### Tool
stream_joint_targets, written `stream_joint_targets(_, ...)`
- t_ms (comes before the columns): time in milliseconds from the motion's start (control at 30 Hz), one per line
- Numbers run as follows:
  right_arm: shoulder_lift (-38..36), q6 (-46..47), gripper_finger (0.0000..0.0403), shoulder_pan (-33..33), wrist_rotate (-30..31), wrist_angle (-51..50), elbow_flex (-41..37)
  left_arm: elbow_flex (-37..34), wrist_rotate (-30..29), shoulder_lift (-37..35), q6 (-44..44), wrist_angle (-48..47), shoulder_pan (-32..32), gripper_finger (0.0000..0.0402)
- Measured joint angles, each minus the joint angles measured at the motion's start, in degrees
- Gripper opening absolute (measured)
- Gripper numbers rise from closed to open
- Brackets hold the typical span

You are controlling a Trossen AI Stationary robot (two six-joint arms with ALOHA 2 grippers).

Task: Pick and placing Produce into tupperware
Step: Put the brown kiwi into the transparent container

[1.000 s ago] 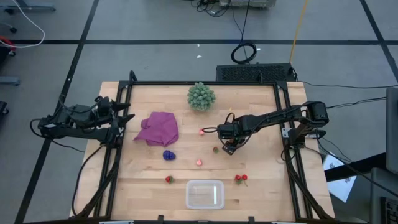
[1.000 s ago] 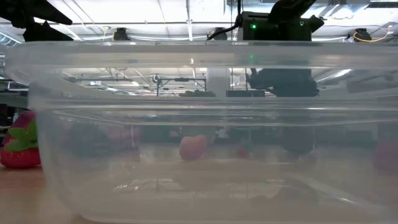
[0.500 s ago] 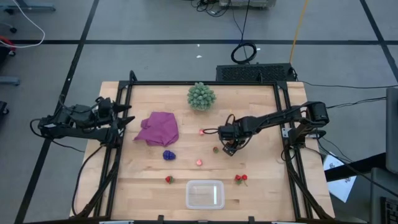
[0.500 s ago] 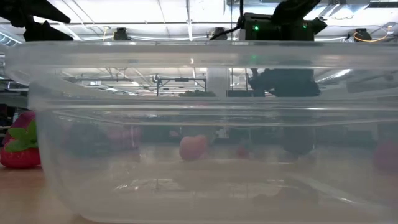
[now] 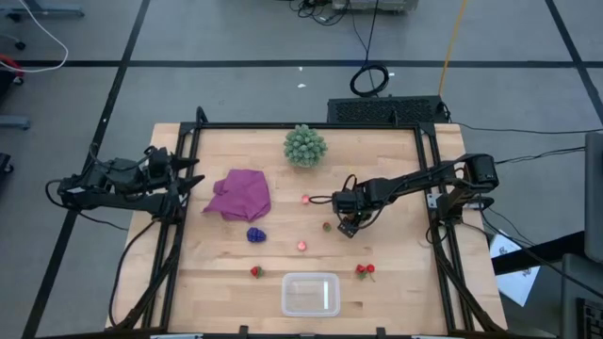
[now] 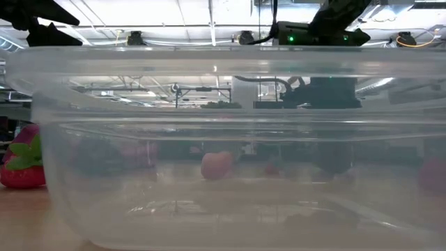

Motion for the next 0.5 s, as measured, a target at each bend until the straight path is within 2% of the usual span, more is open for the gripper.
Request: stream_joint_targets(500,-0.8,0.1,0.0311,0.0,0.2,0.2,0.0,0.0,-0.1,0.0,0.1,0.0,0.0,0.0312)
